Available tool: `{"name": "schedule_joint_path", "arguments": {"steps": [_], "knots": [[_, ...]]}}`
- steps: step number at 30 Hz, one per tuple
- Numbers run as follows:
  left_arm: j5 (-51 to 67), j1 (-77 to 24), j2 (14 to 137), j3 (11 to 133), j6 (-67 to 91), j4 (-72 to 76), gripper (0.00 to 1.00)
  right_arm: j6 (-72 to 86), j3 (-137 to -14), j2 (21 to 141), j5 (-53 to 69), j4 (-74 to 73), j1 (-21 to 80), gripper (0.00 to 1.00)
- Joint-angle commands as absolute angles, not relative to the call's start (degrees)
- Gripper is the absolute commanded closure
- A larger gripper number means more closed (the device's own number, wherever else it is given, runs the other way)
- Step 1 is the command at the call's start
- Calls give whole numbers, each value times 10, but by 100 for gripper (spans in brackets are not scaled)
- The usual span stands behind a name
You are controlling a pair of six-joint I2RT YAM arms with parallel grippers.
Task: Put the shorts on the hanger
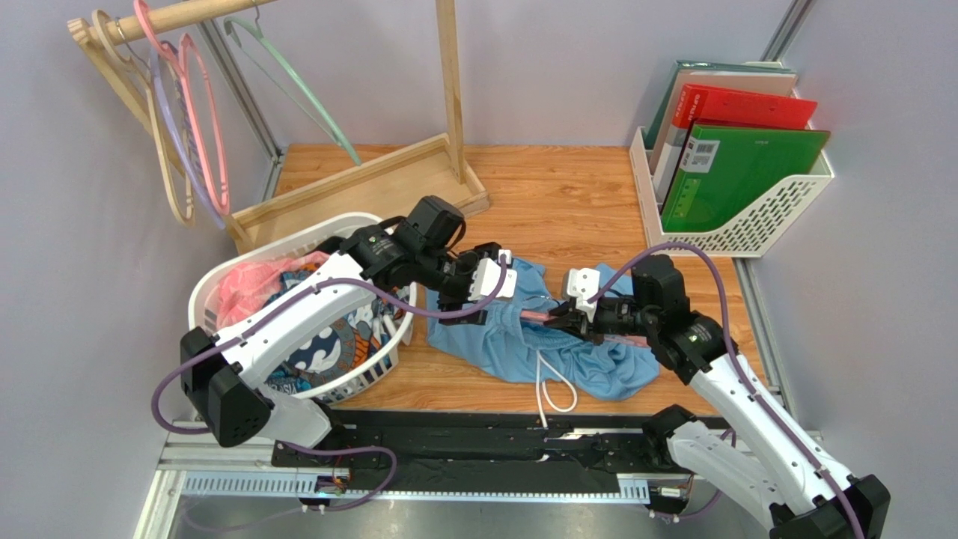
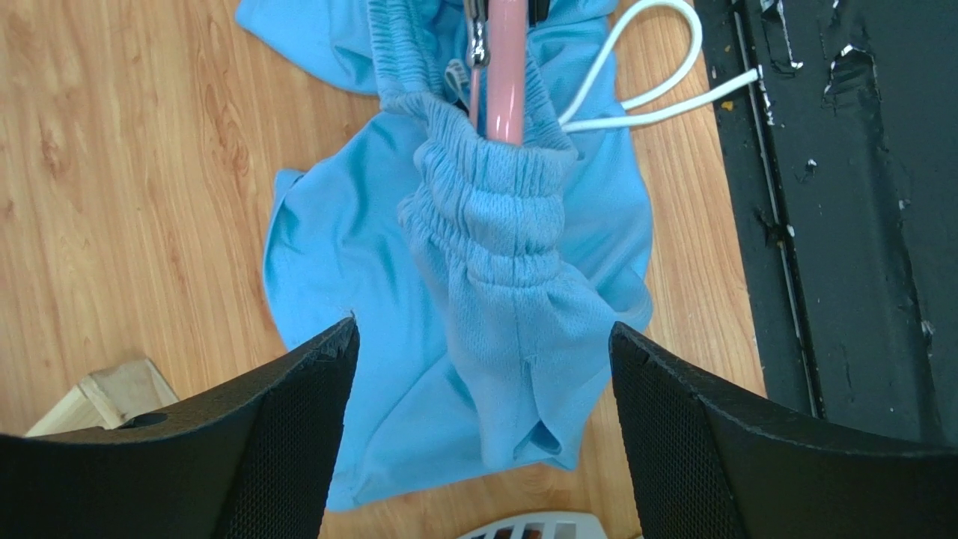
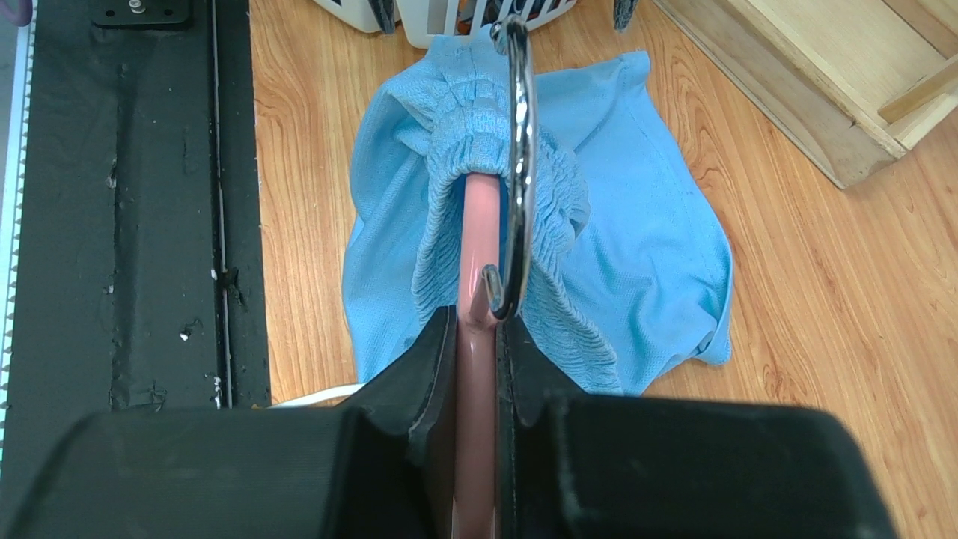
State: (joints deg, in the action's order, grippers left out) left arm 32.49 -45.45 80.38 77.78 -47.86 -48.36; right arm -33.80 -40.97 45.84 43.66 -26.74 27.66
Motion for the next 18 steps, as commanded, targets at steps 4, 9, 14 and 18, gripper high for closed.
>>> {"name": "schedule_joint_path", "arguments": {"steps": [4,9,14,18], "knots": [[336,-486,838,770,-443,-398,16,-326,-418,444,461,-196,274,100],[343,-508,870,770,-394,-354,61,-314,-443,419,443,-233,274,93],[349,-505,847,749,-407,-352,100,-216,-492,398,370,-327,257,40],[358,-505,829,729,-413,-352,100,-170,-551,376,346,-443,232,19]]}}
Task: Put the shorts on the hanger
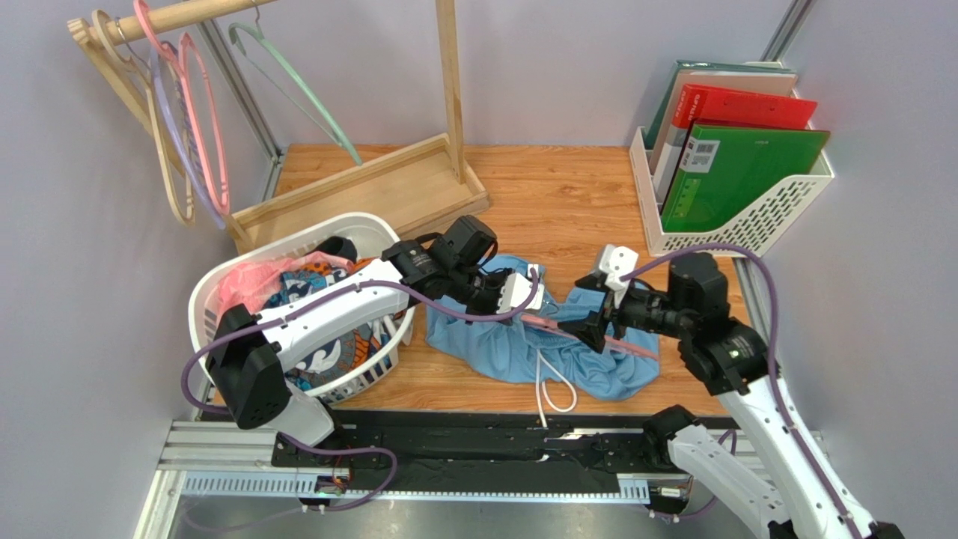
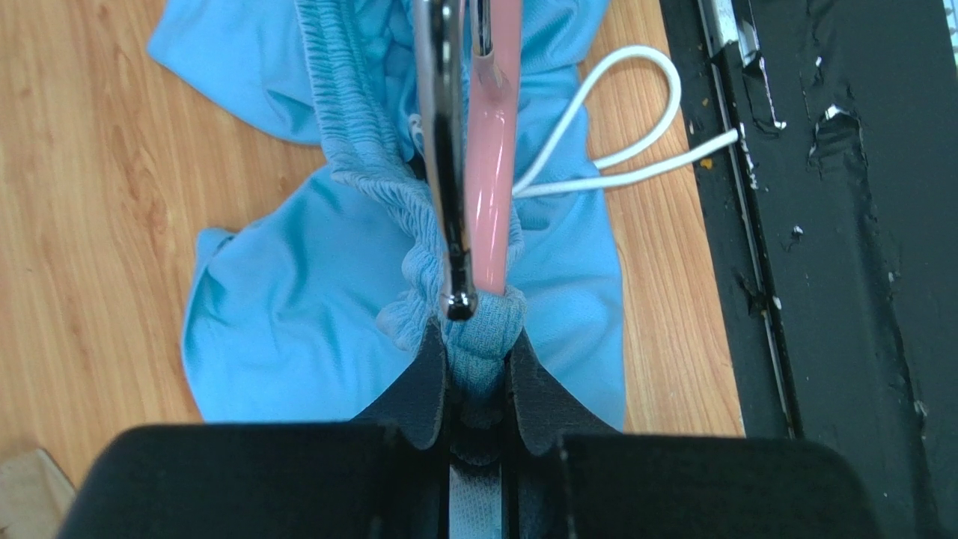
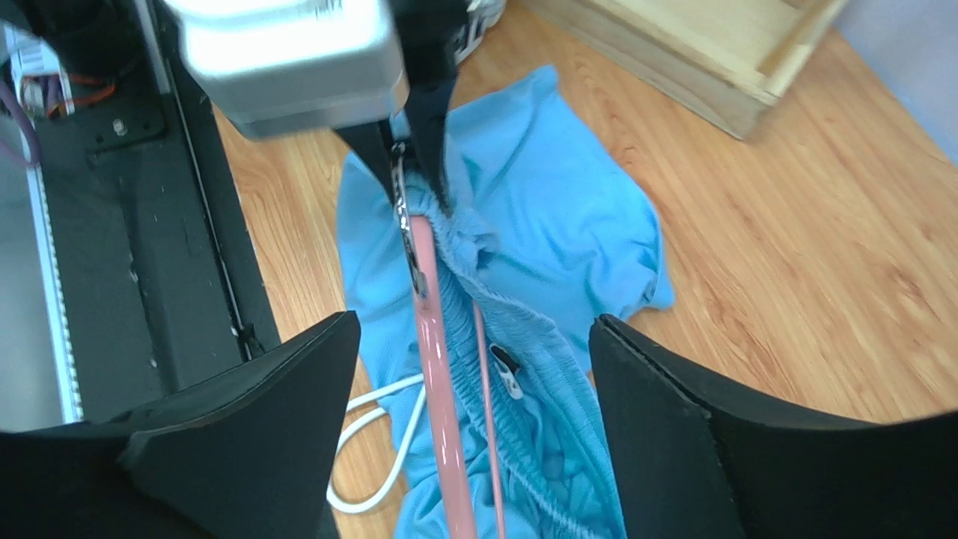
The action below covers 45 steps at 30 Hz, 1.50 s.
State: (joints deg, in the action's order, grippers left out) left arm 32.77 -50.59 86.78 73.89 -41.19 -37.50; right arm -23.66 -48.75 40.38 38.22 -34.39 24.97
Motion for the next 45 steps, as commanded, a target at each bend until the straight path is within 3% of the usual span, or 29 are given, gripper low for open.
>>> {"name": "schedule_joint_path", "arguments": {"steps": [1,3,7,12,25,36,39,42,43,45], "knots": [[359,-505,823,725,-422,-352,100,-168,-558,369,341,-459,220,19],[359,-505,817,716,-431,-352,100,-149,-559,354,289,-472,206,12],[357,-507,800,713,-447,-352,100,-138,-569,412,255,-494,122,11],[348,-512,788,713,-454,-352,100,-107,-614,588,233,-556,63,12],[328,-518,788,712,-438,-344,100,-88,-557,741,171,-527,64,25],[316,-518,784,711,-418,-338,100,-85,-592,852,139,-522,77,37],[302,-513,780,714,-409,-343,100,-97,-596,861,137,-528,79,49],[301,-493,768,715,-391,-349,100,-118,-588,839,113,-530,66,70],[301,-486,764,714,-388,-352,100,-123,-586,832,107,-531,59,84],[298,-465,752,708,-382,-355,100,-141,-583,813,98,-533,27,98]]}}
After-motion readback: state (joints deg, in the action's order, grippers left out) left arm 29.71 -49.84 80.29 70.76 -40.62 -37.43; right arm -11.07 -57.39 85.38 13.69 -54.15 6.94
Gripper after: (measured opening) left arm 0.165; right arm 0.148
